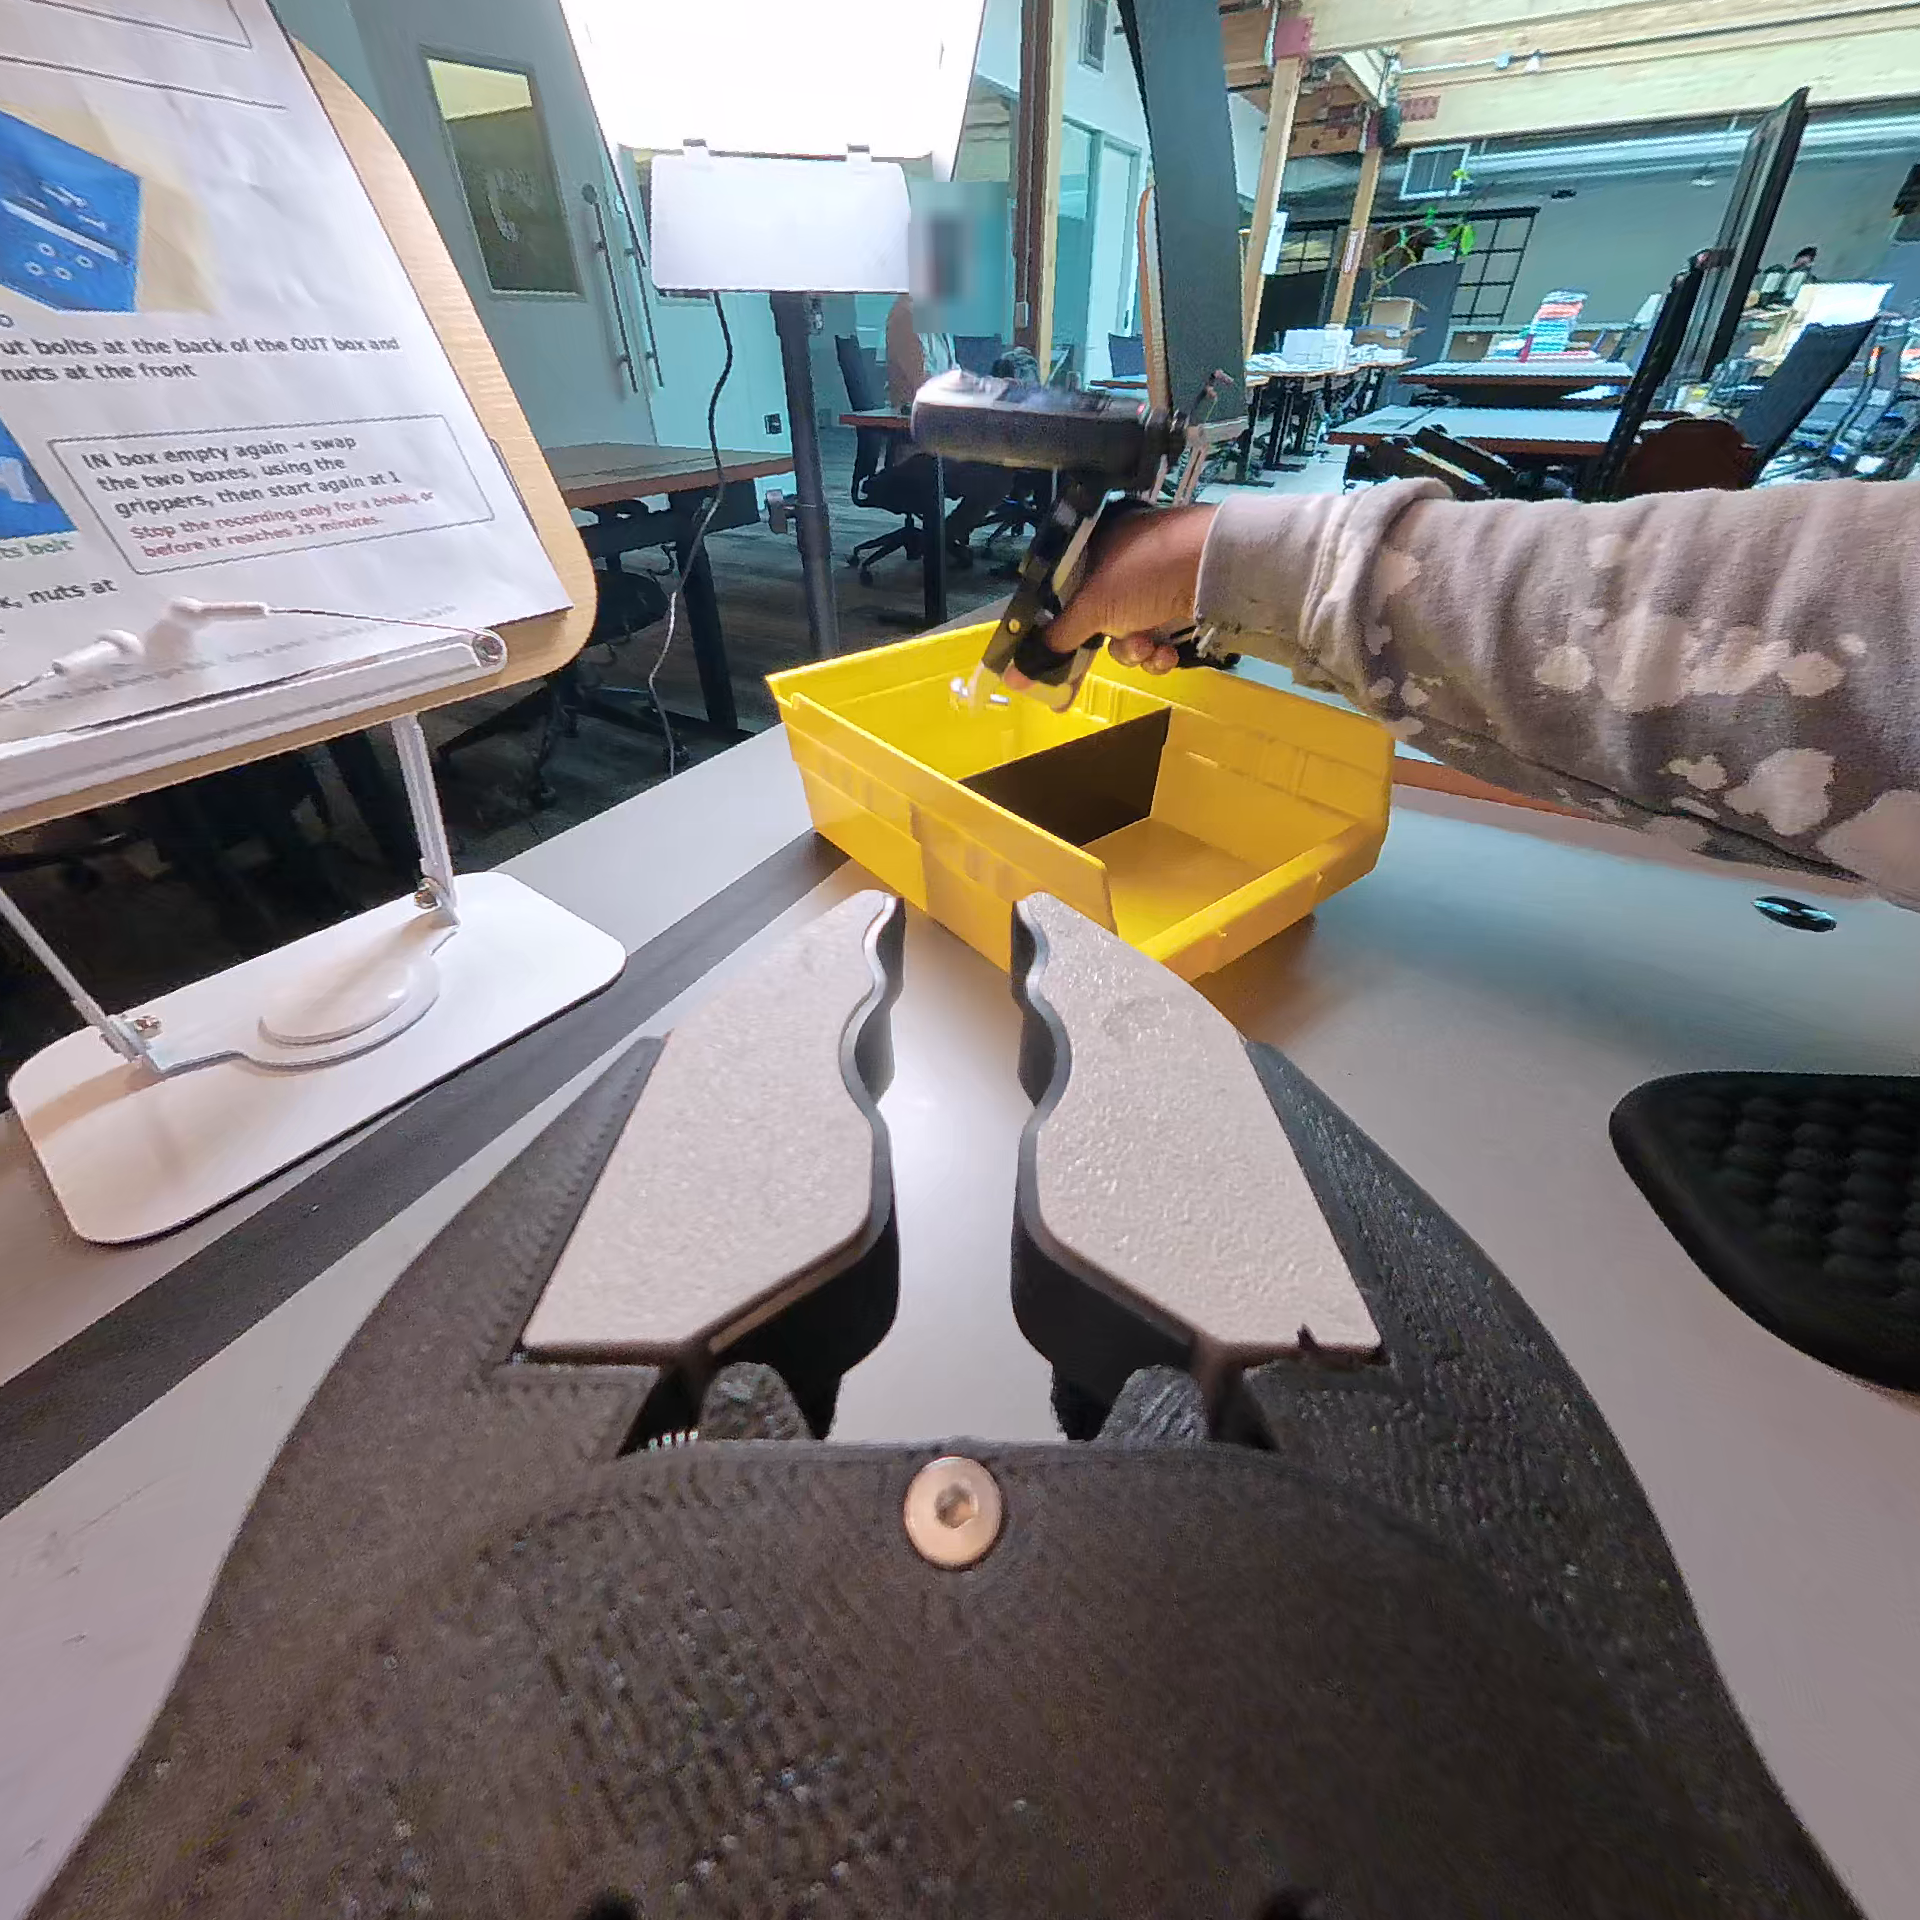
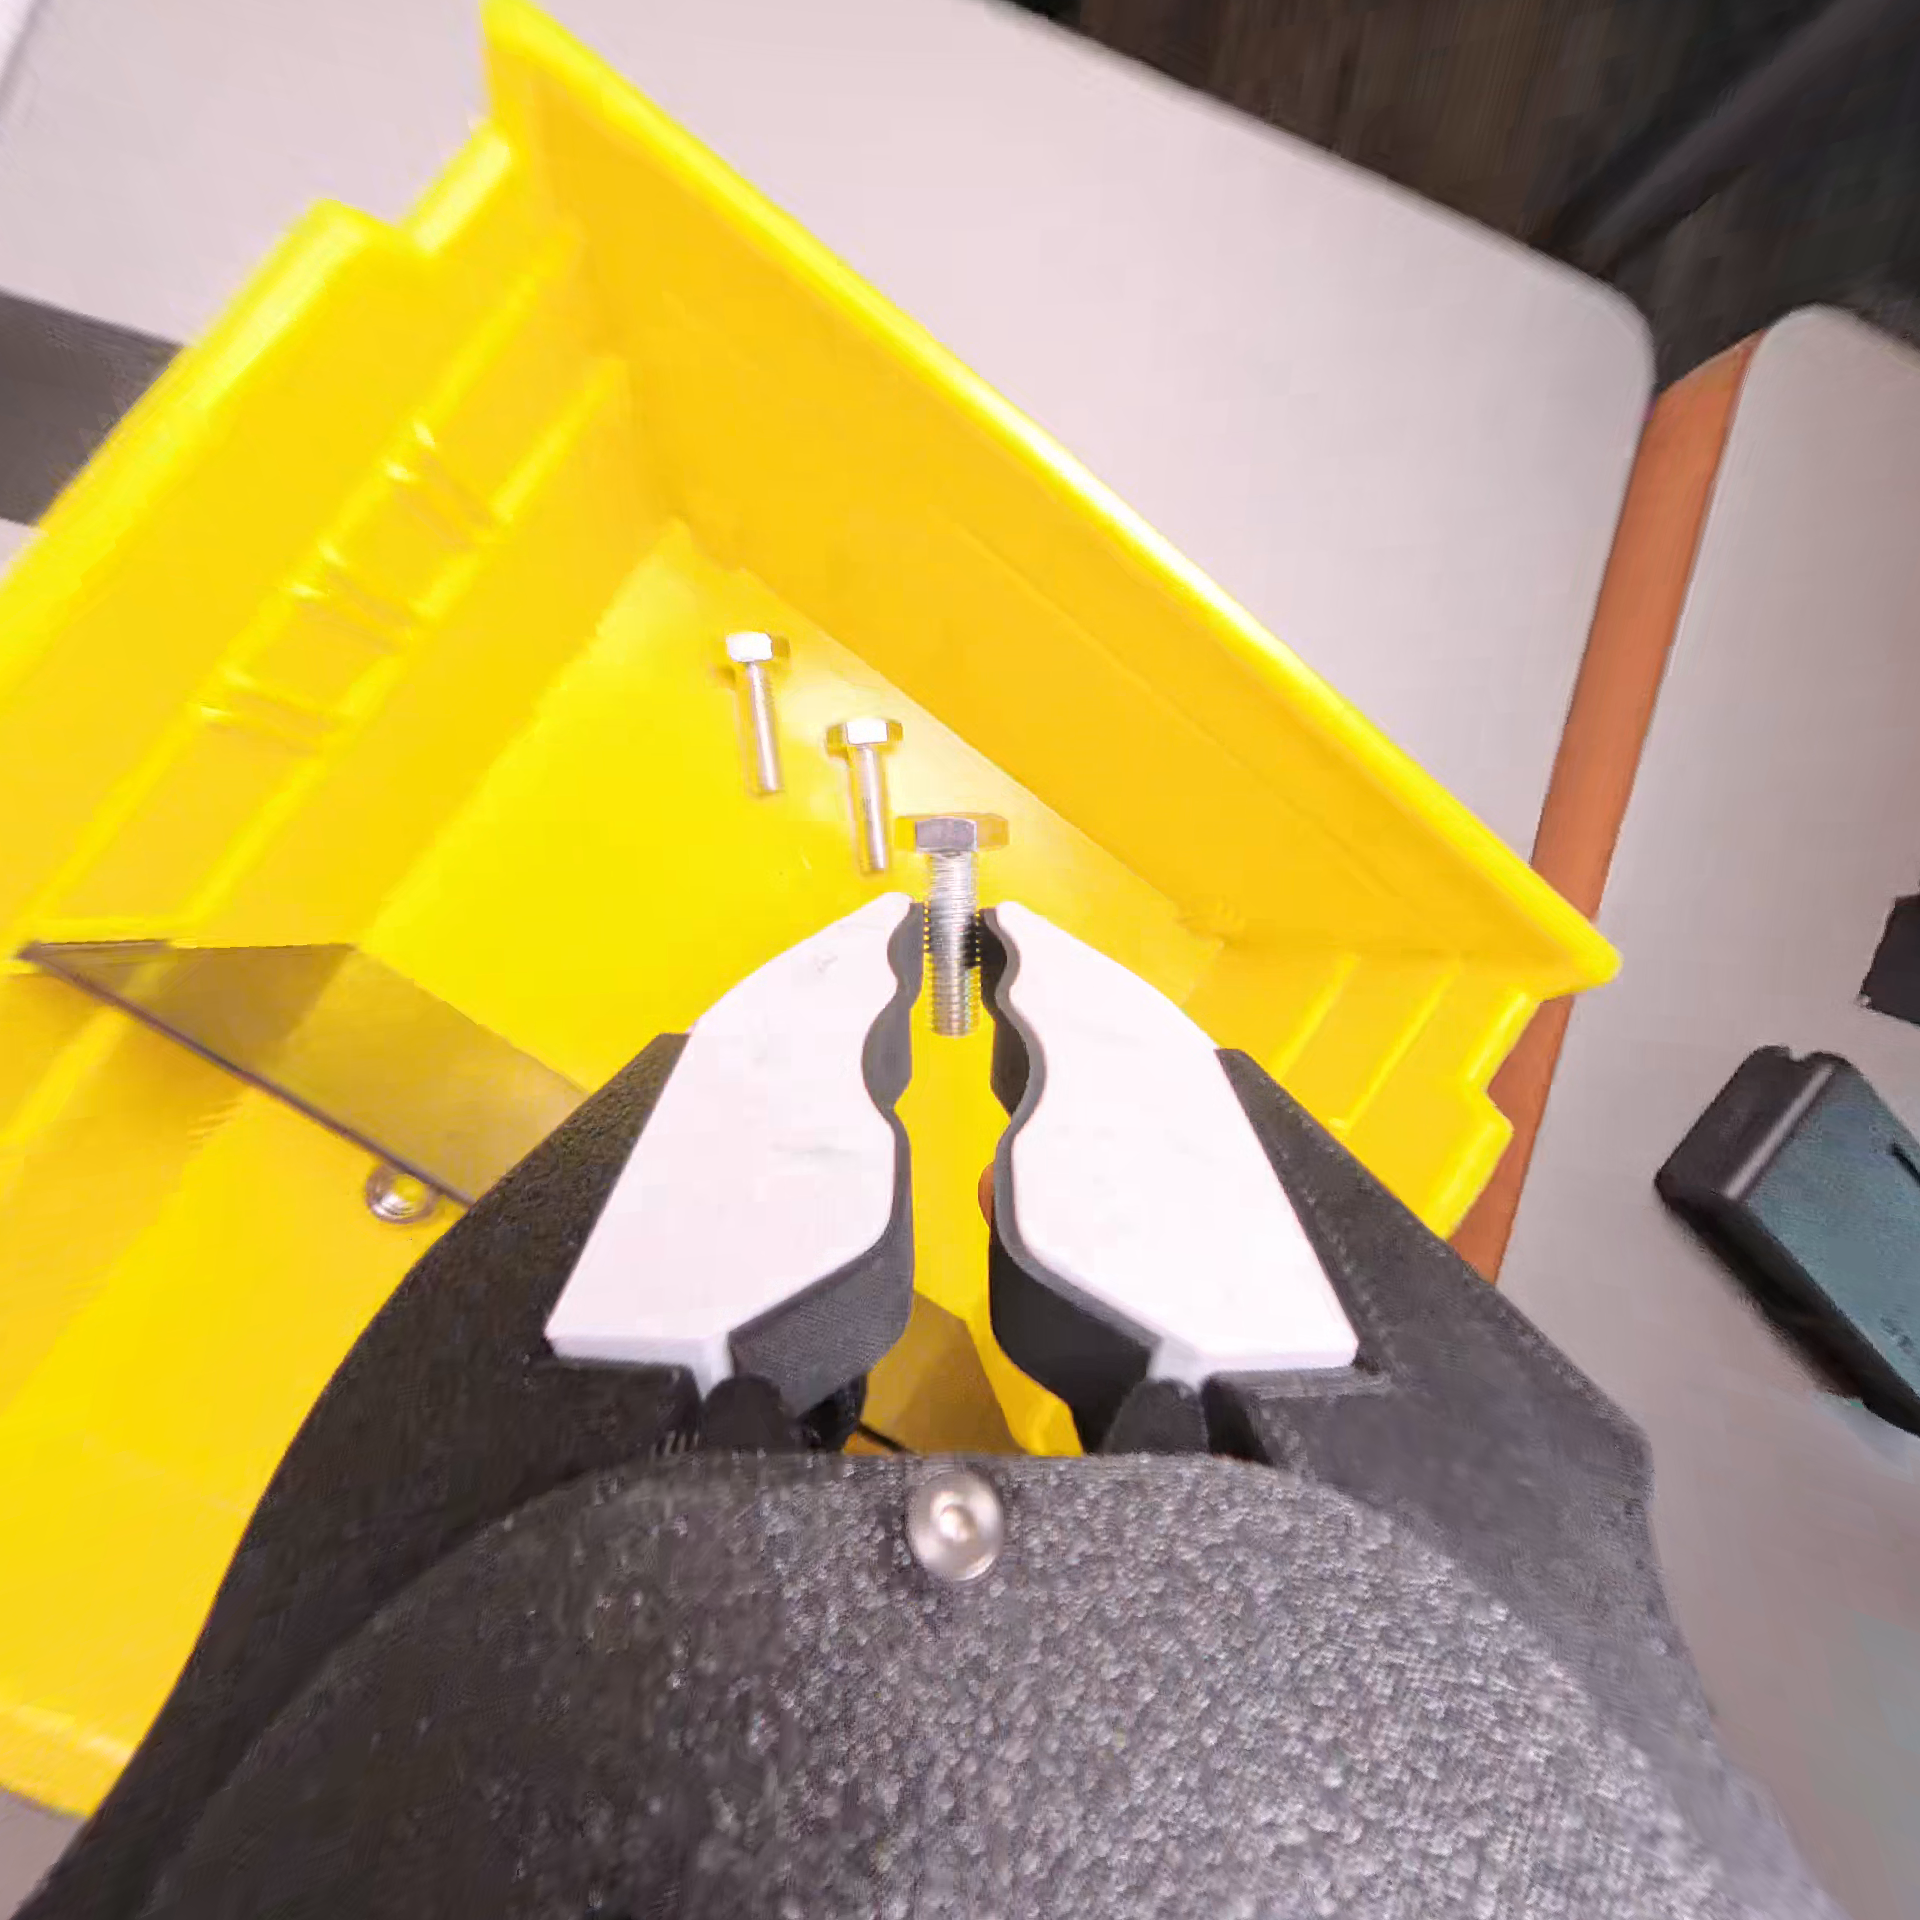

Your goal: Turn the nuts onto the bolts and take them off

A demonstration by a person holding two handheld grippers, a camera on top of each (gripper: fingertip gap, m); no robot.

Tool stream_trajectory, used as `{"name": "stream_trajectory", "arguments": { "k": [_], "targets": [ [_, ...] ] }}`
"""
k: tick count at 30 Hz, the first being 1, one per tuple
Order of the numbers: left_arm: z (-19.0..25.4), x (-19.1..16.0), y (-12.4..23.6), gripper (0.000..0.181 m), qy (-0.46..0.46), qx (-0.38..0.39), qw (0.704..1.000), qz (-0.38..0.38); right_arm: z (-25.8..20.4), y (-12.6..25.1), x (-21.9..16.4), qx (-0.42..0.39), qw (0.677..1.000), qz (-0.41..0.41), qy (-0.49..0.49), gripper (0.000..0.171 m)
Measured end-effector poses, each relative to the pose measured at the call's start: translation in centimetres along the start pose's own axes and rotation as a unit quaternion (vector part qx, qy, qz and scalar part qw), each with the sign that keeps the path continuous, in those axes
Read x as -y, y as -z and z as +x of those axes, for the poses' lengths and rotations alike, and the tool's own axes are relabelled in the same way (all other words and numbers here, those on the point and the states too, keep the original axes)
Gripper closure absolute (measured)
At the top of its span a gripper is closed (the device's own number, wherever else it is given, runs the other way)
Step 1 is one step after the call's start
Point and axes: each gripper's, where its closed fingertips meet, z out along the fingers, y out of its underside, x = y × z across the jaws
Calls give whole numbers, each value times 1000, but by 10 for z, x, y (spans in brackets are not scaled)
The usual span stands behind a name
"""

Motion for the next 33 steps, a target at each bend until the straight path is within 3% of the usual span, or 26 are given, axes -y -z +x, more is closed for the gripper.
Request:
{"name": "stream_trajectory", "arguments": {
  "k": [5, 11, 24, 30, 33],
  "targets": [
    [-8, 1, 5, 162, -3, 13, 1000, -1, 3, -36, -17, 9, 996, -83, -9, 161],
    [-18, 4, 11, 163, 3, 22, 1000, 4, 1, -57, -20, 25, 995, -98, -18, 161],
    [-12, 7, 11, 164, -7, 22, 1000, 5, 3, -55, -26, 16, 995, -98, 12, 162],
    [-12, 6, 11, 165, -9, 24, 1000, 4, 3, -51, 9, 9, 999, 4, 32, 161],
    [-12, 4, 10, 164, -9, 23, 1000, 2, 1, -58, 3, 6, 998, -17, 57, 161]
  ]
}}
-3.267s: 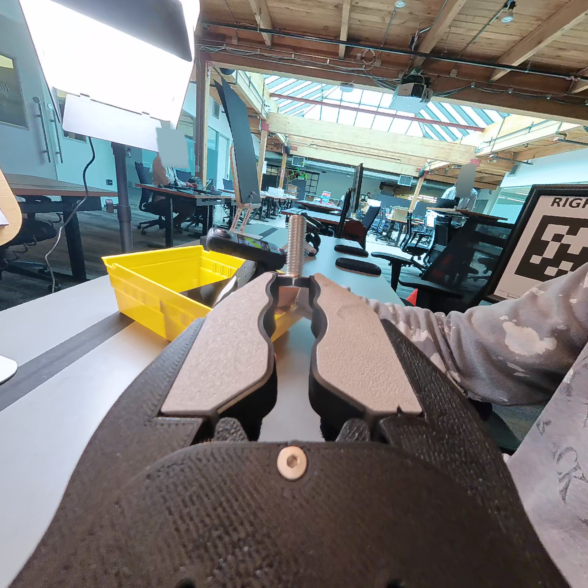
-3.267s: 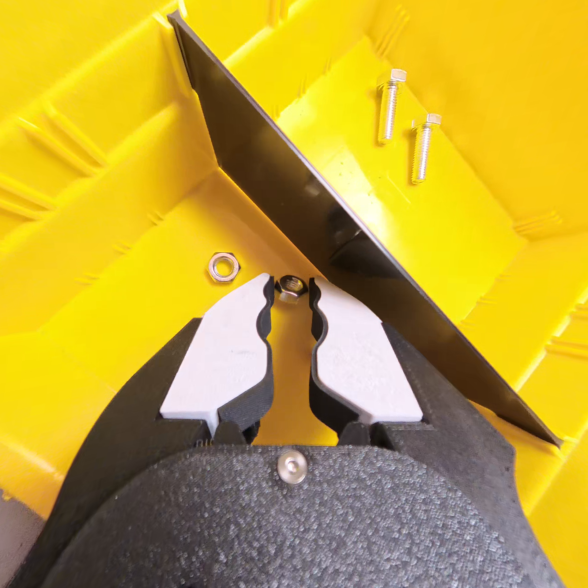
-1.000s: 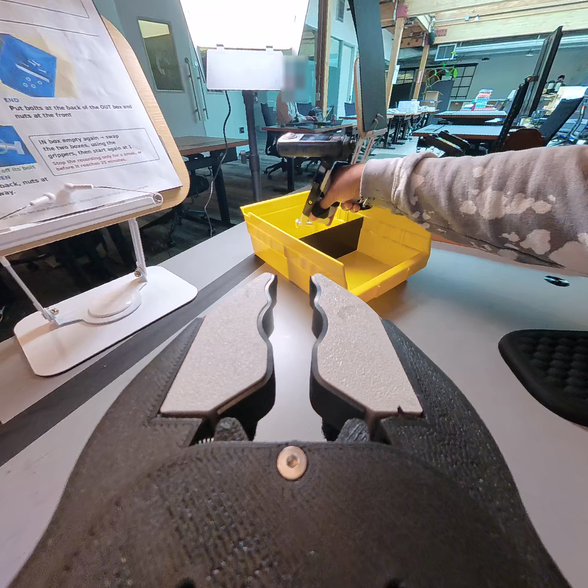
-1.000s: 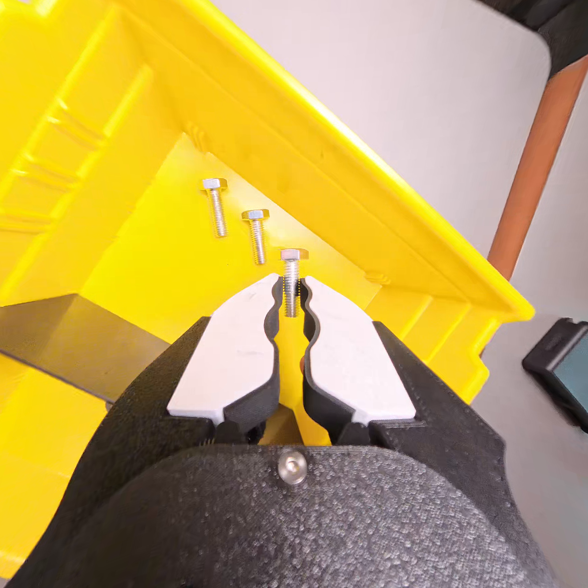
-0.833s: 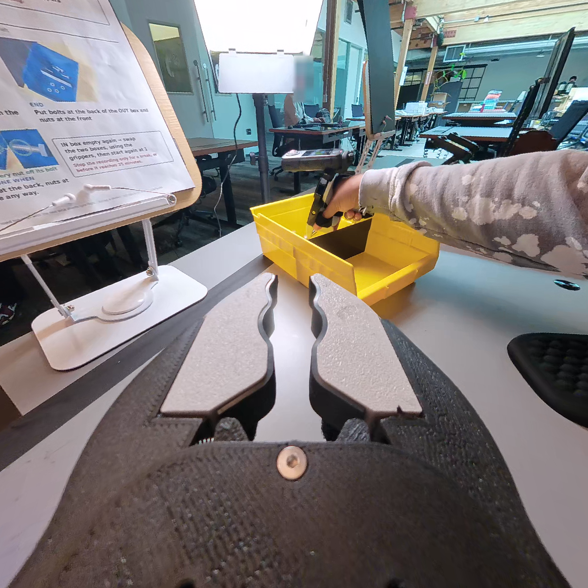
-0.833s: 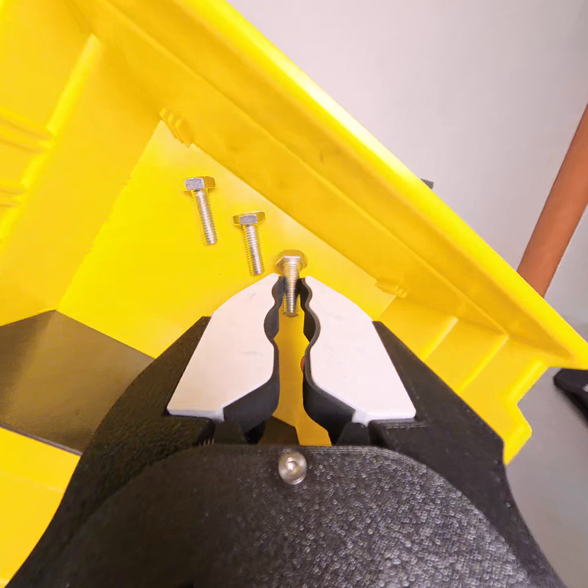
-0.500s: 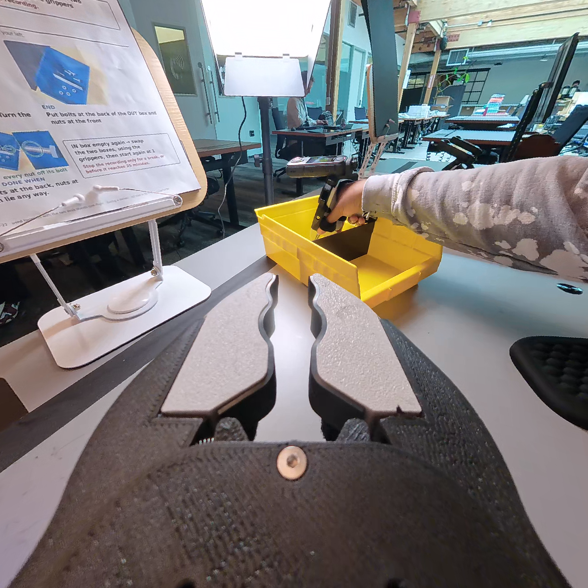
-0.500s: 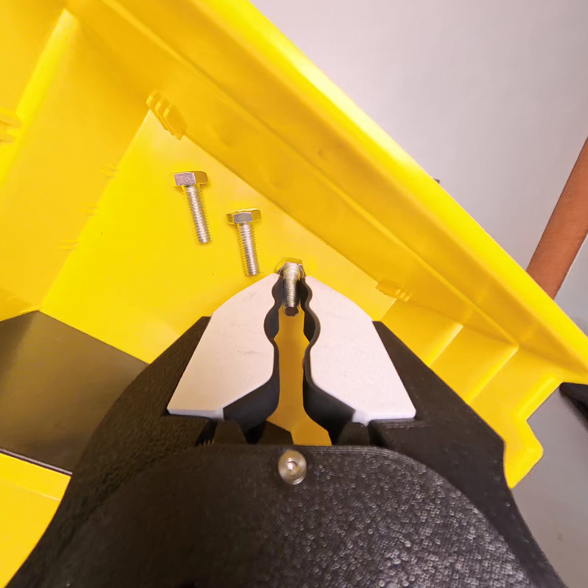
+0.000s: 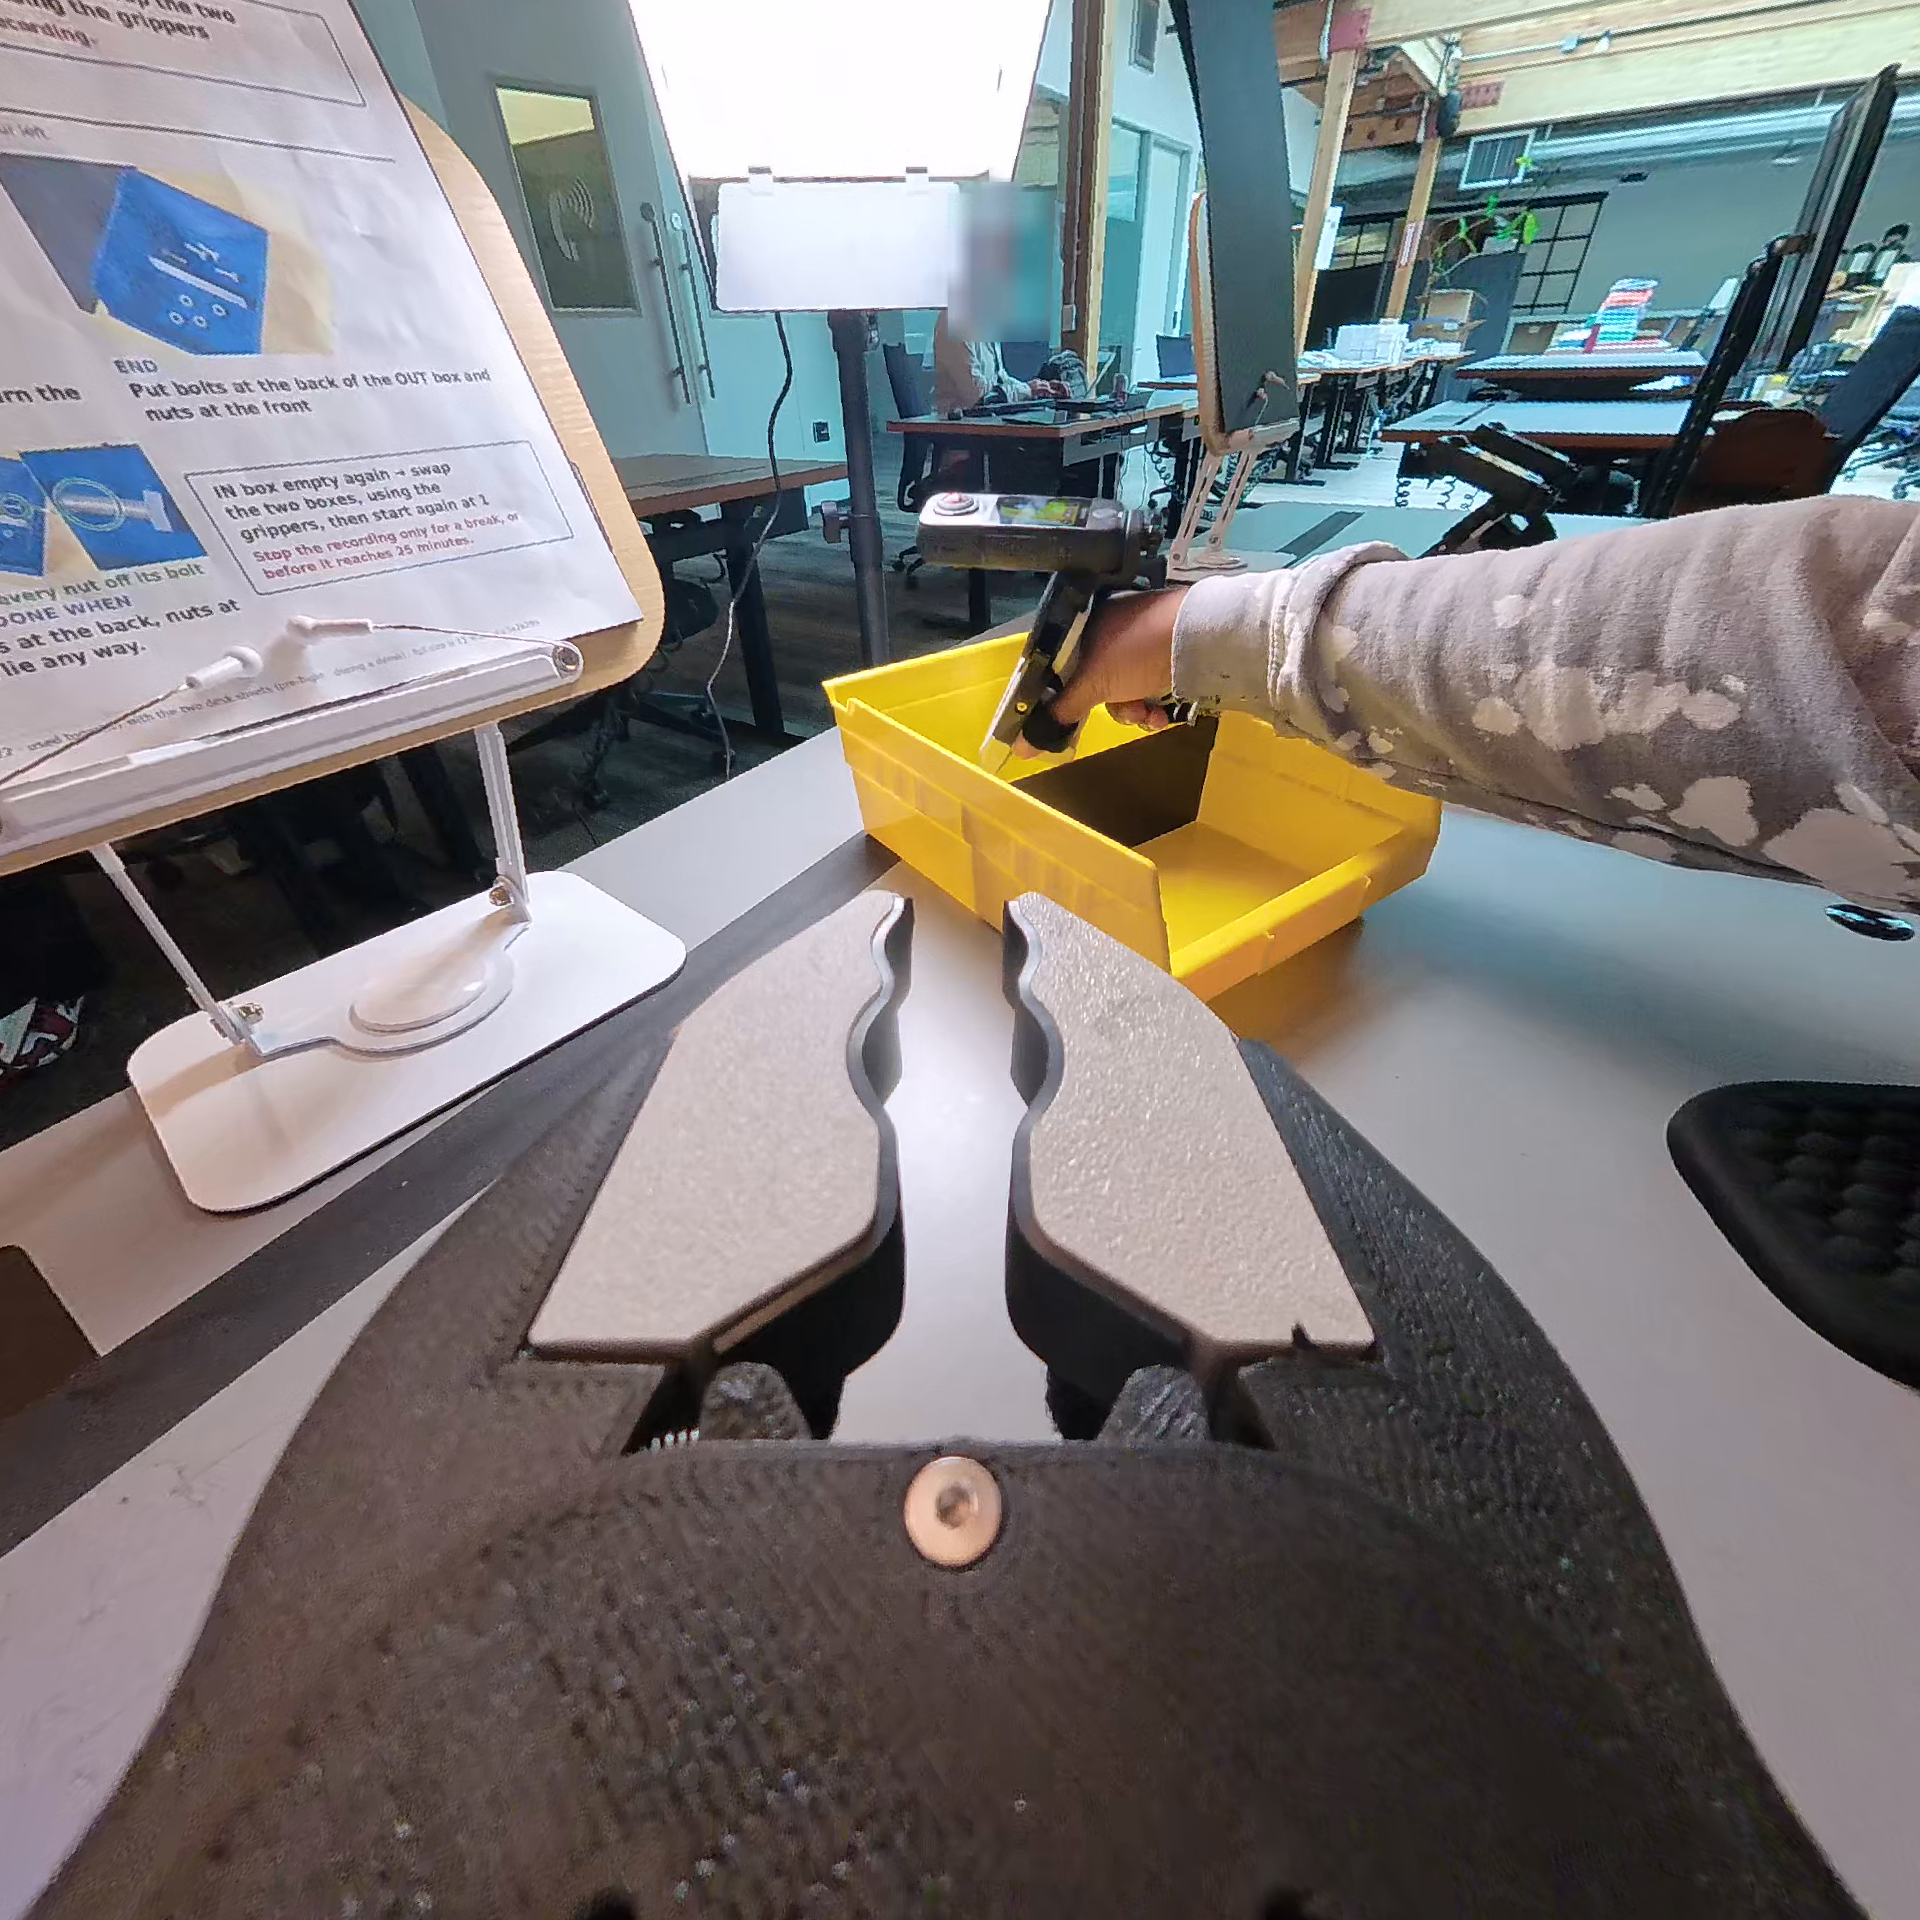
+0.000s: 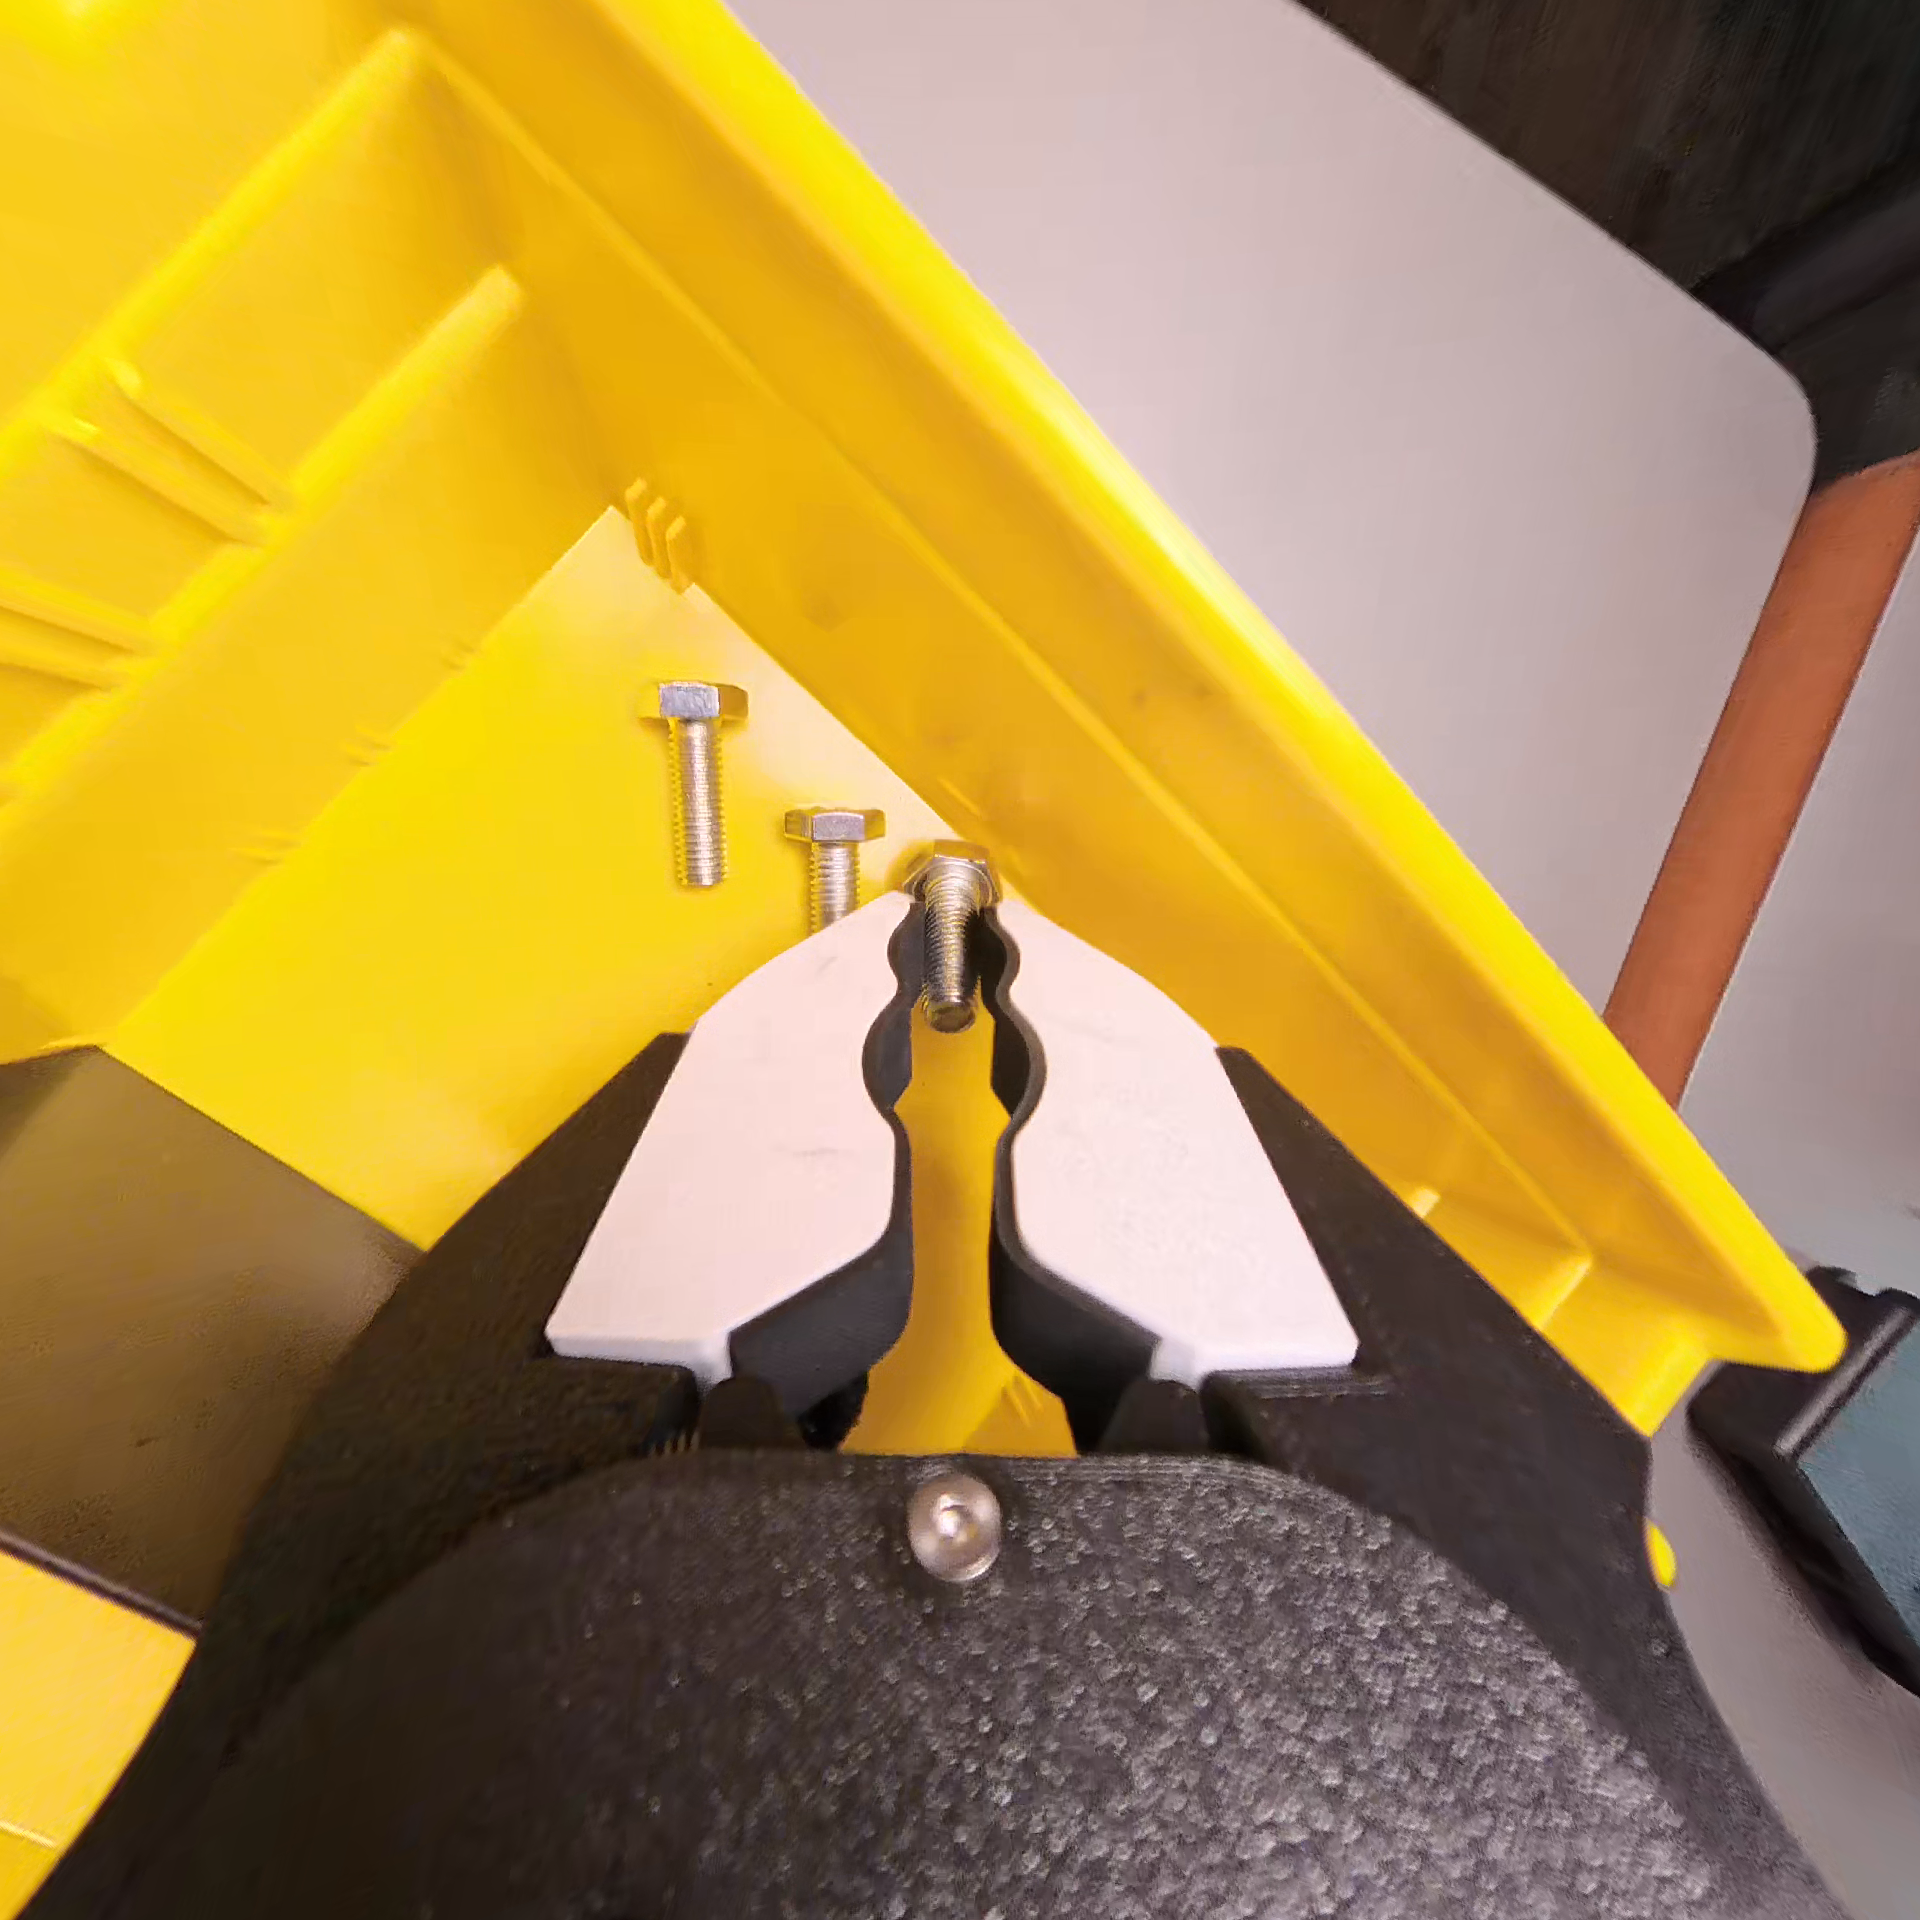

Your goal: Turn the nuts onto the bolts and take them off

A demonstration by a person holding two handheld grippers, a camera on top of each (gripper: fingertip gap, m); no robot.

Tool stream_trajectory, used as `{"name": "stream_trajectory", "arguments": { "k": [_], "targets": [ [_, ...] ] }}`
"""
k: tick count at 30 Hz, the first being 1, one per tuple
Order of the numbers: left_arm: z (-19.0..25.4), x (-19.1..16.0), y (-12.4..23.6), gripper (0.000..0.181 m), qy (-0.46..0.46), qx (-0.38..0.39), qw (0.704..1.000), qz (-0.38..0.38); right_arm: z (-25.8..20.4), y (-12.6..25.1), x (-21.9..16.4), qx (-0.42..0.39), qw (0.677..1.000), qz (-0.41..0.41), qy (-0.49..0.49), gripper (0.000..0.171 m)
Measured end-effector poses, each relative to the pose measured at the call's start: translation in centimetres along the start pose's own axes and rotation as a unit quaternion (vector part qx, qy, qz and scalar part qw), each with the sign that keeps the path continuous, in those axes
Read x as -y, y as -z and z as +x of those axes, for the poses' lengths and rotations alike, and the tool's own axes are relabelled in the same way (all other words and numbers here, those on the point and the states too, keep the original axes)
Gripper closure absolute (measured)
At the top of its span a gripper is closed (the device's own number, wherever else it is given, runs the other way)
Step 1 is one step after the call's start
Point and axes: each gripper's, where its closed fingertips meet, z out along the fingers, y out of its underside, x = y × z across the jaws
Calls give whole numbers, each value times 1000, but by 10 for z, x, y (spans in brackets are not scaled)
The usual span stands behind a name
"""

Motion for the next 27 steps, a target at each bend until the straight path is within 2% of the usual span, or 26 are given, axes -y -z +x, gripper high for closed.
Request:
{"name": "stream_trajectory", "arguments": {
  "k": [2, 7, 15, 17, 21, 24, 27],
  "targets": [
    [0, 0, 0, 164, 0, 0, 1000, 0, 0, -5, -7, -8, 999, -24, 19, 161],
    [0, -1, -1, 165, 1, -1, 1000, -1, -3, -5, -23, 0, 996, -85, 31, 149],
    [3, -3, -3, 165, 0, -4, 1000, -4, 5, 30, -3, -6, 999, -48, 17, 149],
    [2, -2, -3, 165, 0, -2, 1000, -5, 1, 48, 13, 0, 1000, 1, 10, 150],
    [-3, -1, -1, 164, 4, 7, 1000, -4, -25, 105, 55, 24, 984, 175, -4, 152],
    [-12, 2, 3, 164, 6, 20, 1000, -3, -61, 161, 68, 51, 949, 312, 13, 152],
    [-31, 11, 13, 164, 2, 47, 999, -1, -109, 213, 57, 106, 901, 419, 27, 152]
  ]
}}
